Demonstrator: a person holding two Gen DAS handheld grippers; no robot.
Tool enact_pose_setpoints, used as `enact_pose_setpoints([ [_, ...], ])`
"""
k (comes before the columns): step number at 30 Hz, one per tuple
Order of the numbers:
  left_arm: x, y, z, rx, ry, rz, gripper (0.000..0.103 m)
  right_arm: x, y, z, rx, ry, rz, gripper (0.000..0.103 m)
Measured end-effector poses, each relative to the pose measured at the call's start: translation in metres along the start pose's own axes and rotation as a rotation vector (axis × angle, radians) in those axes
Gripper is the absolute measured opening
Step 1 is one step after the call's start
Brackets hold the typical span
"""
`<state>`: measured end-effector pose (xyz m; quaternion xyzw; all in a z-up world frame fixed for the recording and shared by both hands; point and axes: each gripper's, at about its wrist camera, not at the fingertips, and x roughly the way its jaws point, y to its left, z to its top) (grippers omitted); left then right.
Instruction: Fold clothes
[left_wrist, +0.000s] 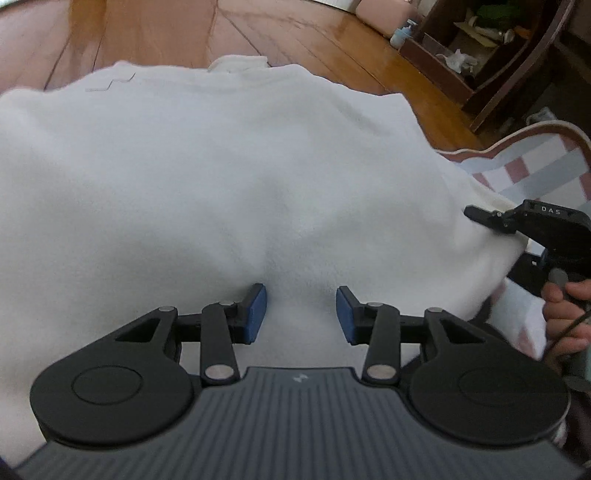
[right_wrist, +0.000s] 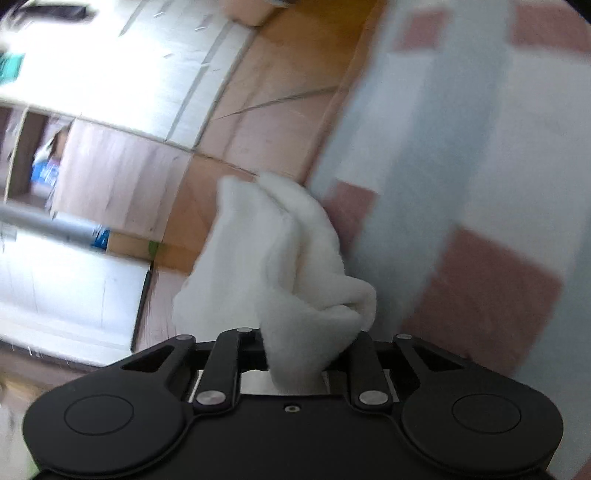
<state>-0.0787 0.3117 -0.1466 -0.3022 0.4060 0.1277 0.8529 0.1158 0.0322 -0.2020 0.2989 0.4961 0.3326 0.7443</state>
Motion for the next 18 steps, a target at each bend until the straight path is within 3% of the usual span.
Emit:
enact_pose_setpoints([
  [4, -0.006, 0.024, 0.004, -0.108, 0.023, -0.073, 0.041, 0.000, 0.086, -0.003, -0.409, 0.000, 0.005, 0.021],
  [8, -0.032, 0.052, -0.002, -0.240, -0.054, -0.285, 0.042, 0.006, 0.181, -0.019, -0.680, 0.013, 0.114, 0.020],
  [11, -0.066, 0.090, -0.005, -0.372, -0.164, -0.374, 0.042, 0.009, 0.242, -0.046, -0.822, 0.036, 0.202, 0.020],
  [15, -0.124, 0.160, -0.023, -0.542, -0.354, -0.417, 0.042, 0.026, 0.308, -0.097, -0.974, 0.162, 0.346, 0.020],
  [18, -0.146, 0.212, -0.045, -0.671, -0.419, -0.410, 0.042, 0.058, 0.331, -0.142, -1.056, 0.310, 0.397, 0.020],
])
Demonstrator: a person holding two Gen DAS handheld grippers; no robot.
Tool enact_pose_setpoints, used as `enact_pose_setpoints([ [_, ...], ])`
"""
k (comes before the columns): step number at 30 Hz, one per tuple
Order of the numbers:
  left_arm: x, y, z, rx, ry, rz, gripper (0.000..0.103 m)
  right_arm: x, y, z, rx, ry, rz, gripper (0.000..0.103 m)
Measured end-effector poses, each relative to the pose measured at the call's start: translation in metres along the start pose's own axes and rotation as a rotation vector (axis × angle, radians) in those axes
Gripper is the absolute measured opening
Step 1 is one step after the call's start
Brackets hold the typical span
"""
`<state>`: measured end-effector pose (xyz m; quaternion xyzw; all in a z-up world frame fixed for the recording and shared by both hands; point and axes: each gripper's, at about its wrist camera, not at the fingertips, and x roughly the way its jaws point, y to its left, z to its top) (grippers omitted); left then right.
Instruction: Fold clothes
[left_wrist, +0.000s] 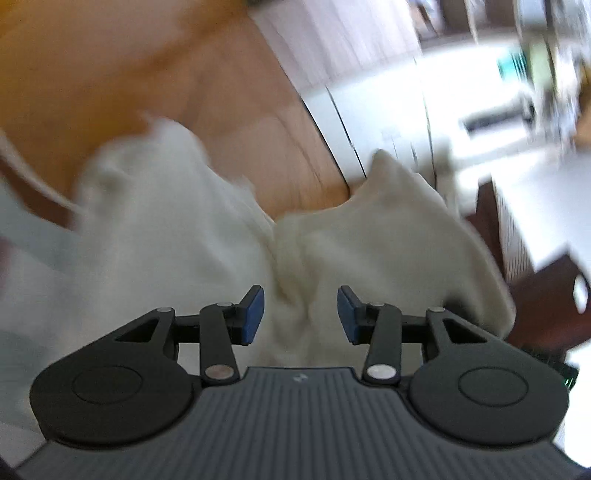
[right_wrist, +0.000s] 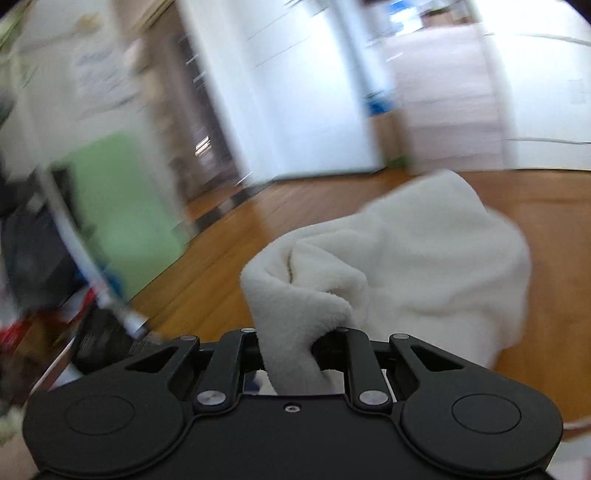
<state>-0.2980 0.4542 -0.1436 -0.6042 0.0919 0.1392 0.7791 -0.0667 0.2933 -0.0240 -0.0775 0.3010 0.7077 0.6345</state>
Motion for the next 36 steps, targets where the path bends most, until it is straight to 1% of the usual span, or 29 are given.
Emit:
enact_pose_setpoints([
  [1, -0.005, 0.010, 0.004, -0.026, -0.008, 0.011, 0.042, 0.021, 0.008, -0.006, -0.029, 0.053, 0.017, 0.020],
  [3, -0.009, 0.025, 0.007, -0.073, -0.007, 0.034, 0.042, 0.065, 0.020, -0.029, -0.092, 0.177, 0.023, 0.019],
  [5, -0.008, 0.033, 0.007, -0.098, 0.022, 0.044, 0.042, 0.100, 0.027, -0.054, -0.114, 0.279, 0.005, 0.019],
  [7, -0.005, 0.032, 0.006, -0.078, 0.050, 0.066, 0.046, 0.114, 0.031, -0.072, -0.126, 0.310, -0.011, 0.020],
  [9, -0.002, 0.027, 0.005, -0.044, 0.072, 0.096, 0.046, 0.114, 0.033, -0.079, -0.132, 0.303, -0.023, 0.020],
  [11, 0.000, 0.022, 0.004, -0.009, 0.094, 0.126, 0.047, 0.103, 0.029, -0.075, -0.092, 0.268, -0.011, 0.020],
  [12, 0.000, 0.020, 0.004, 0.005, 0.098, 0.128, 0.055, 0.096, 0.027, -0.070, -0.072, 0.247, 0.001, 0.020],
  [13, -0.001, 0.018, 0.006, 0.009, 0.091, 0.100, 0.063, 0.089, 0.025, -0.066, -0.054, 0.225, 0.013, 0.020],
  [15, -0.004, 0.016, 0.009, -0.006, 0.082, 0.023, 0.072, 0.071, 0.025, -0.056, -0.040, 0.167, 0.041, 0.020],
  [16, -0.004, 0.017, 0.010, -0.013, 0.083, -0.007, 0.077, 0.063, 0.027, -0.053, -0.045, 0.147, 0.058, 0.020],
  [17, -0.003, 0.015, 0.009, -0.017, 0.089, -0.026, 0.080, 0.059, 0.031, -0.052, -0.058, 0.139, 0.076, 0.020],
  [18, -0.002, 0.015, 0.009, -0.015, 0.099, -0.028, 0.085, 0.055, 0.036, -0.051, -0.072, 0.132, 0.093, 0.020],
  [19, -0.001, 0.015, 0.008, -0.011, 0.108, -0.011, 0.085, 0.056, 0.042, -0.053, -0.090, 0.142, 0.110, 0.020],
  [20, 0.001, 0.015, 0.007, 0.001, 0.105, 0.026, 0.085, 0.059, 0.049, -0.056, -0.109, 0.155, 0.126, 0.020],
  [21, 0.001, 0.014, 0.008, 0.030, 0.094, 0.079, 0.085, 0.062, 0.056, -0.062, -0.133, 0.176, 0.127, 0.020],
  [22, 0.001, 0.012, 0.009, 0.059, 0.082, 0.133, 0.080, 0.071, 0.064, -0.069, -0.166, 0.207, 0.096, 0.020],
  [23, 0.003, 0.009, 0.009, 0.106, 0.070, 0.198, 0.071, 0.085, 0.072, -0.075, -0.200, 0.241, 0.047, 0.020],
  [24, 0.007, 0.004, 0.006, 0.175, 0.061, 0.274, 0.039, 0.095, 0.078, -0.081, -0.238, 0.270, -0.002, 0.021],
  [25, 0.011, -0.001, 0.004, 0.234, 0.061, 0.335, 0.022, 0.105, 0.083, -0.087, -0.278, 0.299, -0.050, 0.022],
  [26, 0.014, -0.007, 0.001, 0.293, 0.061, 0.397, 0.022, 0.108, 0.091, -0.092, -0.332, 0.316, -0.097, 0.023],
  [27, 0.014, -0.010, 0.000, 0.318, 0.053, 0.425, 0.022, 0.101, 0.101, -0.094, -0.375, 0.304, -0.116, 0.027],
  [28, 0.006, -0.012, 0.000, 0.295, 0.031, 0.394, 0.022, 0.092, 0.110, -0.096, -0.414, 0.284, -0.128, 0.030],
  [29, -0.001, -0.016, 0.000, 0.301, 0.010, 0.367, 0.022, 0.075, 0.120, -0.095, -0.438, 0.247, -0.125, 0.041],
  [30, -0.002, -0.023, 0.000, 0.336, -0.004, 0.380, 0.022, 0.053, 0.126, -0.096, -0.435, 0.204, -0.091, 0.047],
  [31, -0.001, -0.028, -0.001, 0.381, -0.010, 0.425, 0.022, 0.031, 0.131, -0.097, -0.426, 0.161, -0.049, 0.053],
  [32, 0.001, -0.031, -0.001, 0.418, -0.012, 0.468, 0.022, 0.008, 0.134, -0.100, -0.419, 0.128, -0.027, 0.064],
  [33, 0.004, -0.031, 0.000, 0.425, -0.004, 0.495, 0.022, -0.006, 0.135, -0.103, -0.418, 0.110, -0.048, 0.065],
  [34, 0.006, -0.027, 0.001, 0.406, 0.006, 0.504, 0.022, -0.017, 0.132, -0.107, -0.418, 0.105, -0.096, 0.065],
  [36, 0.008, -0.020, 0.004, 0.370, 0.021, 0.516, 0.022, -0.023, 0.113, -0.112, -0.390, 0.130, -0.210, 0.066],
])
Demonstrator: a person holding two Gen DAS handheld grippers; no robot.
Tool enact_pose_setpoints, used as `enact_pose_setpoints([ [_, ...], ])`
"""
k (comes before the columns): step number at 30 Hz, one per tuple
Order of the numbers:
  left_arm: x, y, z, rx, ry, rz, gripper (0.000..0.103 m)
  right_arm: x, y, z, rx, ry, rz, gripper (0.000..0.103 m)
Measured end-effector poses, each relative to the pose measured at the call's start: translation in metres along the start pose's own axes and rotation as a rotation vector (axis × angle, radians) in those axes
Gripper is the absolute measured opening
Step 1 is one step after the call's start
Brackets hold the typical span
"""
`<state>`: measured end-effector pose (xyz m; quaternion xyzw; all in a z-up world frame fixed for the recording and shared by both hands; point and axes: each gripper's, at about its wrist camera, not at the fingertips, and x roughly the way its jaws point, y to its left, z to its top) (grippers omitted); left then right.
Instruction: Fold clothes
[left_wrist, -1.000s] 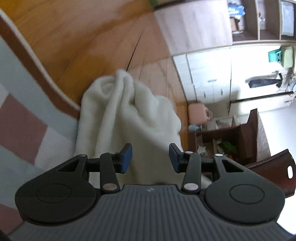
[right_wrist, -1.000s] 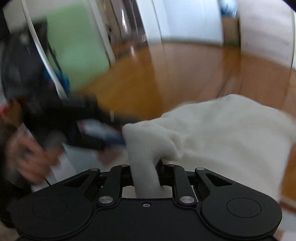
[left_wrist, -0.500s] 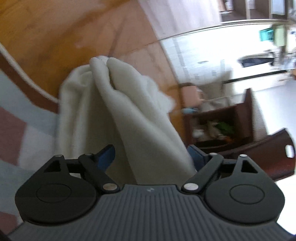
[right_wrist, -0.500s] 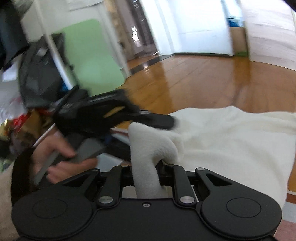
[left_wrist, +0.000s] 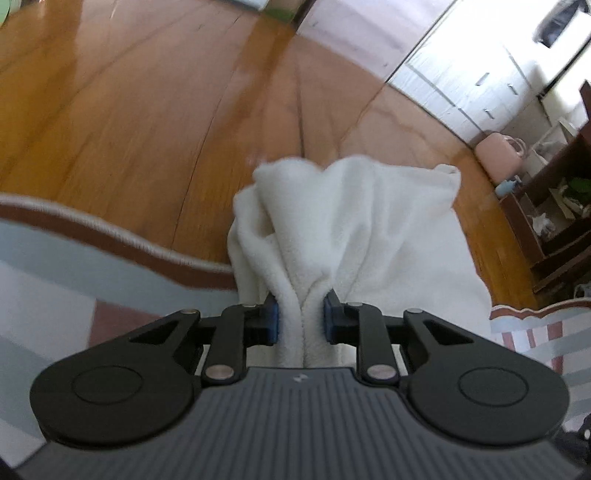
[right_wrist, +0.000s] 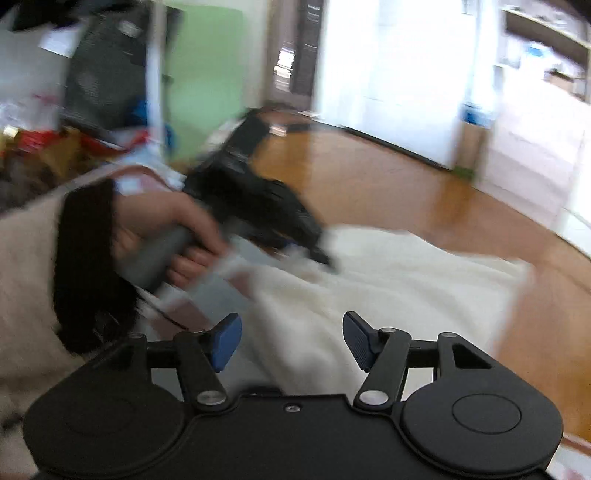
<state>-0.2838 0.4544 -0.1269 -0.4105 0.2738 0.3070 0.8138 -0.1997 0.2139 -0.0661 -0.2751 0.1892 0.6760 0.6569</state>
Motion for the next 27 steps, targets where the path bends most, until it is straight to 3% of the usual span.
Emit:
enact_pose_setpoints([
  [3, 0.004, 0.005, 0.003, -0.042, -0.006, -0.017, 0.022, 0.012, -0.022, -0.013, 0.044, 0.079, -0.108, 0.066],
  [5, 0.002, 0.005, 0.003, -0.009, -0.051, -0.028, 0.021, 0.015, -0.030, -0.017, 0.053, 0.098, -0.140, 0.066],
  [10, -0.032, -0.020, 0.003, 0.180, -0.224, -0.085, 0.020, 0.013, -0.030, 0.002, 0.115, -0.007, -0.006, 0.073],
  [12, -0.028, -0.020, 0.005, 0.171, -0.168, -0.016, 0.024, 0.026, -0.039, 0.001, 0.144, -0.011, 0.030, 0.074],
  [14, -0.018, -0.016, 0.007, 0.155, -0.100, 0.108, 0.029, 0.061, -0.052, -0.007, 0.199, 0.083, 0.090, 0.074],
  [16, -0.021, -0.012, 0.007, 0.143, -0.105, 0.165, 0.034, 0.090, -0.064, -0.018, 0.277, 0.169, 0.163, 0.072],
  [18, -0.045, -0.013, 0.011, 0.117, -0.219, 0.090, 0.034, 0.097, -0.063, -0.027, 0.323, 0.198, 0.219, 0.070],
  [20, -0.068, -0.017, 0.013, 0.097, -0.299, -0.049, 0.039, 0.102, -0.061, -0.037, 0.363, 0.224, 0.272, 0.070],
  [22, -0.077, -0.024, 0.007, 0.088, -0.270, -0.172, 0.043, 0.099, -0.055, -0.041, 0.346, 0.245, 0.325, 0.070],
  [23, -0.077, -0.029, 0.003, 0.100, -0.233, -0.205, 0.044, 0.096, -0.052, -0.044, 0.351, 0.264, 0.358, 0.070],
  [24, -0.070, -0.038, -0.004, 0.138, -0.159, -0.194, 0.045, 0.092, -0.050, -0.048, 0.358, 0.283, 0.391, 0.068],
  [25, -0.060, -0.045, -0.012, 0.183, -0.091, -0.147, 0.045, 0.089, -0.047, -0.052, 0.364, 0.302, 0.424, 0.067],
  [27, -0.034, -0.056, -0.030, 0.290, 0.028, 0.059, 0.041, 0.070, -0.049, -0.051, 0.369, 0.265, 0.412, 0.067],
])
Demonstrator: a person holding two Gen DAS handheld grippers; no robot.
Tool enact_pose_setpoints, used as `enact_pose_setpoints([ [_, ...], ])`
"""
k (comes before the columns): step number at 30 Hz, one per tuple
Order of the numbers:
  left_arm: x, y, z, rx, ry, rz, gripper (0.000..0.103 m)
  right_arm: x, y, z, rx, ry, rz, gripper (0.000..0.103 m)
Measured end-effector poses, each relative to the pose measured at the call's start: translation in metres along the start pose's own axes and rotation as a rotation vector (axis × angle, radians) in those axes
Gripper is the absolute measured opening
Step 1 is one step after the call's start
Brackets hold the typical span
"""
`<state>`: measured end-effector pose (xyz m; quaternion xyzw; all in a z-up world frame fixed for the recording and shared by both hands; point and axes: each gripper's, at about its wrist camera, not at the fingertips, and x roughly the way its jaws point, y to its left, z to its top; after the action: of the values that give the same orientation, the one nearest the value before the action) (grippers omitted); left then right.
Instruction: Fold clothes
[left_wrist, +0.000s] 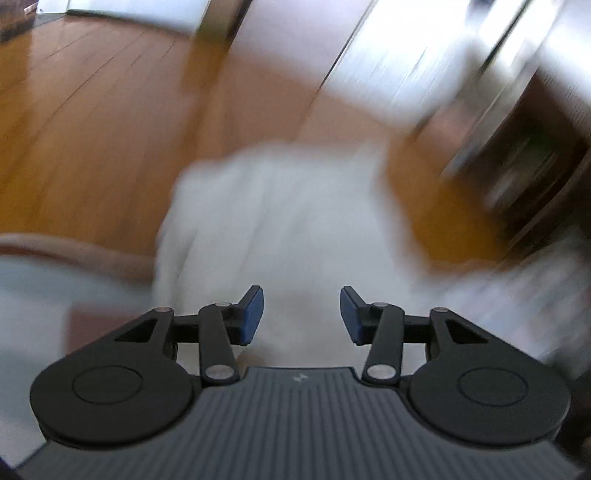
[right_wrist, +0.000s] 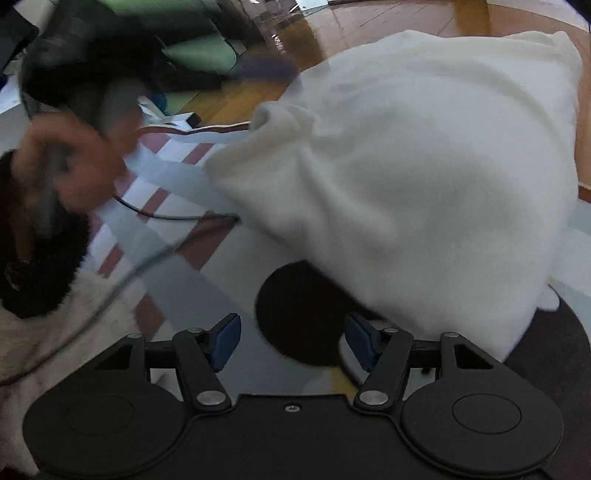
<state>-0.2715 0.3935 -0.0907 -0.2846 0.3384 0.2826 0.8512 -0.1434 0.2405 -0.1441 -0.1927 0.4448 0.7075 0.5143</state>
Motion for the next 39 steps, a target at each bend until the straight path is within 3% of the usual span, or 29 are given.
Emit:
enact_pose_setpoints([
  [2, 0.013, -0.007, -0.007, 0.082, 0.071, 0.115, 0.041, -0.024, -0.004, 0.008, 0.018, -0.099, -0.034, 0.067],
  [3, 0.014, -0.007, -0.007, 0.090, 0.081, 0.135, 0.041, -0.037, -0.009, 0.015, 0.036, -0.156, -0.059, 0.067],
  [5, 0.007, 0.006, -0.009, 0.028, 0.076, 0.103, 0.041, -0.063, -0.018, 0.029, 0.072, -0.271, -0.110, 0.068],
  [9, 0.011, 0.012, -0.028, 0.109, 0.092, 0.129, 0.041, -0.071, -0.045, 0.065, 0.035, -0.310, -0.256, 0.069],
  [11, 0.010, 0.012, -0.027, 0.076, 0.089, 0.116, 0.040, -0.063, -0.062, 0.075, 0.031, -0.306, -0.286, 0.069],
  [15, 0.008, 0.019, -0.028, 0.014, 0.084, 0.088, 0.041, -0.021, -0.088, 0.077, 0.102, -0.193, -0.247, 0.070],
  [20, 0.010, 0.014, -0.032, -0.029, 0.082, 0.084, 0.041, -0.027, -0.065, 0.021, 0.081, -0.250, -0.294, 0.071],
  [23, 0.014, 0.017, -0.032, -0.044, 0.082, 0.094, 0.041, -0.004, -0.058, -0.018, 0.119, -0.124, -0.260, 0.074],
  [24, 0.014, 0.016, -0.033, -0.039, 0.082, 0.099, 0.041, -0.002, -0.053, -0.031, 0.104, -0.101, -0.219, 0.074],
  [27, 0.011, 0.012, -0.035, -0.022, 0.082, 0.114, 0.041, -0.007, -0.036, -0.047, -0.005, -0.047, -0.203, 0.071],
  [29, 0.008, 0.013, -0.037, -0.023, 0.084, 0.124, 0.041, -0.022, -0.045, -0.042, 0.072, -0.084, -0.150, 0.067],
  [33, 0.001, 0.017, -0.044, -0.027, 0.098, 0.160, 0.044, -0.068, -0.078, -0.007, 0.232, -0.314, -0.086, 0.070],
  [34, 0.000, 0.018, -0.046, -0.024, 0.117, 0.199, 0.066, -0.076, -0.089, 0.005, 0.278, -0.358, -0.068, 0.072],
  [35, 0.002, 0.020, -0.048, -0.023, 0.144, 0.257, 0.078, -0.081, -0.100, 0.015, 0.313, -0.383, -0.052, 0.078],
  [36, 0.001, 0.026, -0.051, -0.038, 0.156, 0.287, 0.083, -0.083, -0.108, 0.025, 0.338, -0.394, -0.049, 0.081],
  [39, -0.017, 0.045, -0.044, -0.196, 0.096, 0.175, 0.066, -0.061, -0.129, 0.060, 0.375, -0.375, -0.111, 0.081],
])
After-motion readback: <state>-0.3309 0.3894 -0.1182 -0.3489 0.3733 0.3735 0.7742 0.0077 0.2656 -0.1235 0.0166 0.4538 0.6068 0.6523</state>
